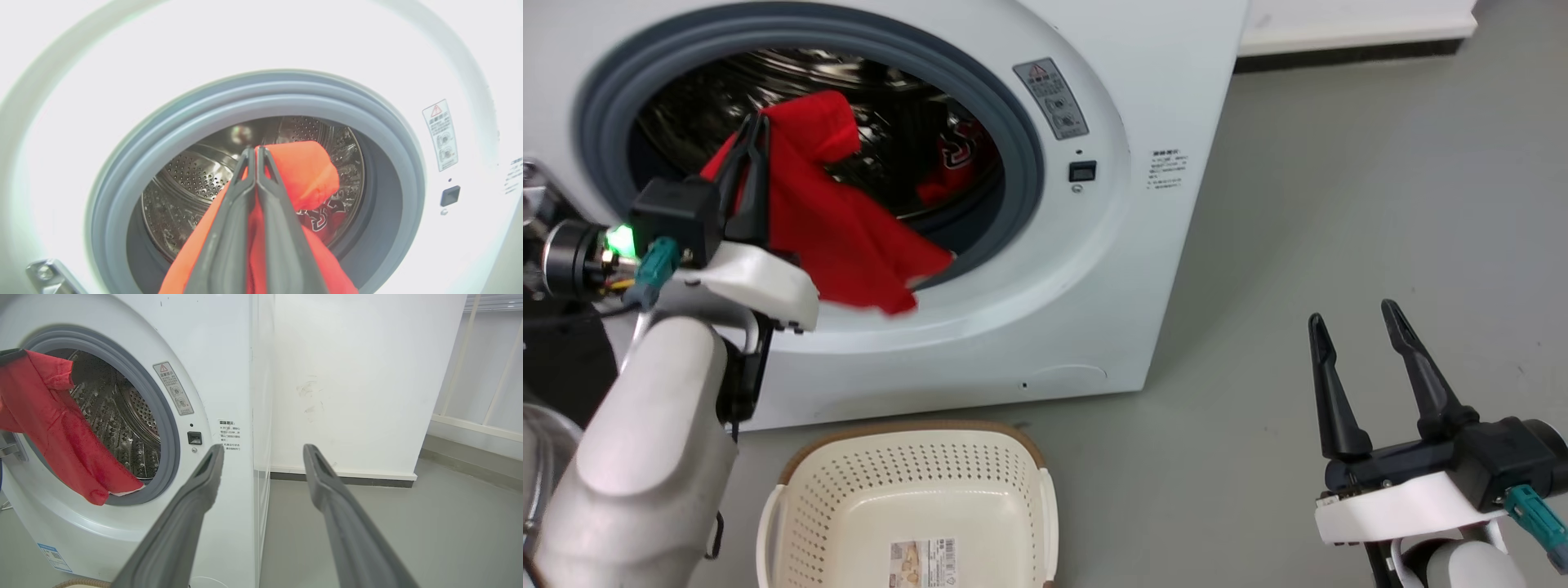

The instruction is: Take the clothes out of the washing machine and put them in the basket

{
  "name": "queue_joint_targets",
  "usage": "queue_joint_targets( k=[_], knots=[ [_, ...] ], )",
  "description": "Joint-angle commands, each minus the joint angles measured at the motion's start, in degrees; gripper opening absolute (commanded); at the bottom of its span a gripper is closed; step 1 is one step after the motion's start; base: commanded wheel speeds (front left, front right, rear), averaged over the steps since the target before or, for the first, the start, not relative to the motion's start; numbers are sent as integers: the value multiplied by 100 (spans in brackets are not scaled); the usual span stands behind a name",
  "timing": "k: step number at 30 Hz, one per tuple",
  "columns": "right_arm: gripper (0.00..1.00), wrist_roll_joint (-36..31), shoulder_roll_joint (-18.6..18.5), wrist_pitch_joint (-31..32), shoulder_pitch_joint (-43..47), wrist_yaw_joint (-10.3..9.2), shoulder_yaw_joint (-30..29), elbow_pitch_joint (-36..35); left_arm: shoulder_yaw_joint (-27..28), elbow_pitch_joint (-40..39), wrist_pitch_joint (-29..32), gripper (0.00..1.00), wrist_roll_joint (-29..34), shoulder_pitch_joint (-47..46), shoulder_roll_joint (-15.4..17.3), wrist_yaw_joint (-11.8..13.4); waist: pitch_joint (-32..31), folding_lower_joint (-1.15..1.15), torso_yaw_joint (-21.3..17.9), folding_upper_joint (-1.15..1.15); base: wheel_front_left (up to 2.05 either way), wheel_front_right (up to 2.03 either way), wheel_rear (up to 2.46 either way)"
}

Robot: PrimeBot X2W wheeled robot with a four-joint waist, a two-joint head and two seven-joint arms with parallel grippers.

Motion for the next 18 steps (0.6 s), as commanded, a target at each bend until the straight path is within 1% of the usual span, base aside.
queue_joint_targets(
  k=[1, 5, 10, 13, 18],
  knots=[
    [100, -37, 4, -10, 109, -5, -10, 16, 103, -337, -21, 0, 72, 326, -4, 37, -243, 1, 186, 0, 0, 0, 0],
    [100, -74, 4, -10, 187, -4, -35, 33, 279, -973, -21, 0, 147, 832, -7, 36, -400, 1, 297, 0, 0, 0, 0],
    [100, -81, 4, -10, 255, -5, -56, 17, 330, -1579, -21, 0, 117, 1391, 43, 11, -457, 1, 436, 0, 0, 0, 0],
    [100, -86, 5, -10, 287, -5, -79, 9, 279, -1831, 26, 0, 78, 1704, 75, 31, -427, 1, 529, 0, 0, 0, 0],
    [100, -106, 4, -10, 262, -5, -66, -7, 204, -2007, 155, 0, 11, 2057, 82, 61, -291, 1, 613, 0, 0, 0, 0]
  ],
)
